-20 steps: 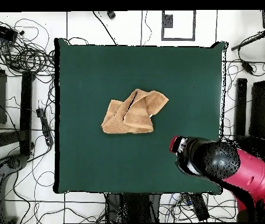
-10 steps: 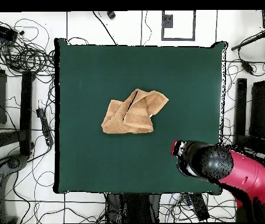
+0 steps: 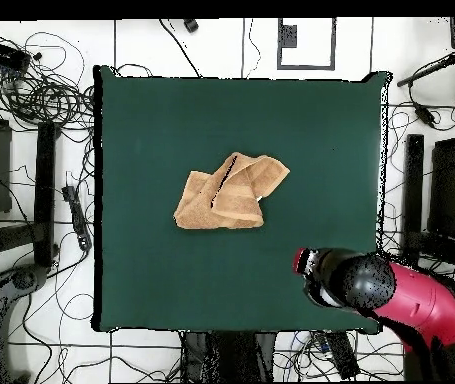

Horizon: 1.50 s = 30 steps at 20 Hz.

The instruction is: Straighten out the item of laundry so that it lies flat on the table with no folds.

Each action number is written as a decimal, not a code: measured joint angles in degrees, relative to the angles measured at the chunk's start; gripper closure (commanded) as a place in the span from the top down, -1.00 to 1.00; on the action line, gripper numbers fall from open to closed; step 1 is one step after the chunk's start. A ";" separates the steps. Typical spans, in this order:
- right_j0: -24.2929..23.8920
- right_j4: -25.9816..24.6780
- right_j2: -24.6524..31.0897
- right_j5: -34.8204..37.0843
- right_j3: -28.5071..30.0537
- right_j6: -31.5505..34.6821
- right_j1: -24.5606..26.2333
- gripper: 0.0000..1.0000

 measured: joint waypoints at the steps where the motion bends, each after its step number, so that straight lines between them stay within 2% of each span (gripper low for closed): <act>1: -0.04 -0.07 0.12 0.00 0.07 0.00 0.15 1.00; 12: -0.94 -0.21 2.46 -0.01 1.35 0.00 1.41 1.00; 30: -6.70 -2.13 2.54 -0.01 1.58 0.00 -0.21 1.00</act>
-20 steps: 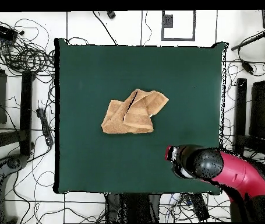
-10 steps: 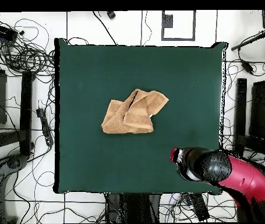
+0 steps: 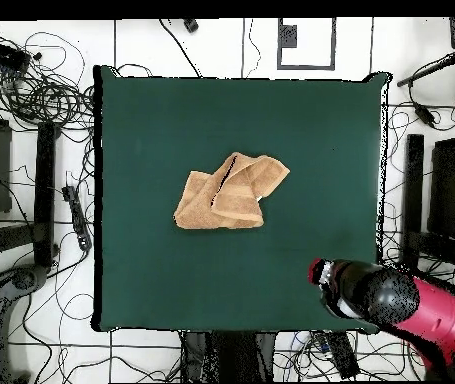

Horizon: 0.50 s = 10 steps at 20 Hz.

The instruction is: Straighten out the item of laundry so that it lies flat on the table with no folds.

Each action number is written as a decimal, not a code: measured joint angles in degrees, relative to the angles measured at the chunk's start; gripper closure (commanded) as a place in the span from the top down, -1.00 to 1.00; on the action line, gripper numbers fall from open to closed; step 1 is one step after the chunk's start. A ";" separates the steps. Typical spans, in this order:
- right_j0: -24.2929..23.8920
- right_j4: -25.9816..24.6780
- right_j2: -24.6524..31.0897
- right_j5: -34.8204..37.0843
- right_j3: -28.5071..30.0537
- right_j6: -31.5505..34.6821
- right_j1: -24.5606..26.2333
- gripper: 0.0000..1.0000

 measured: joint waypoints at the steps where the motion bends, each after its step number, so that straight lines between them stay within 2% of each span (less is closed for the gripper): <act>1: -0.33 -0.06 -0.01 0.00 -0.01 0.00 -0.22 1.00; 10: -1.19 -0.06 0.13 0.02 -0.01 0.00 -2.17 1.00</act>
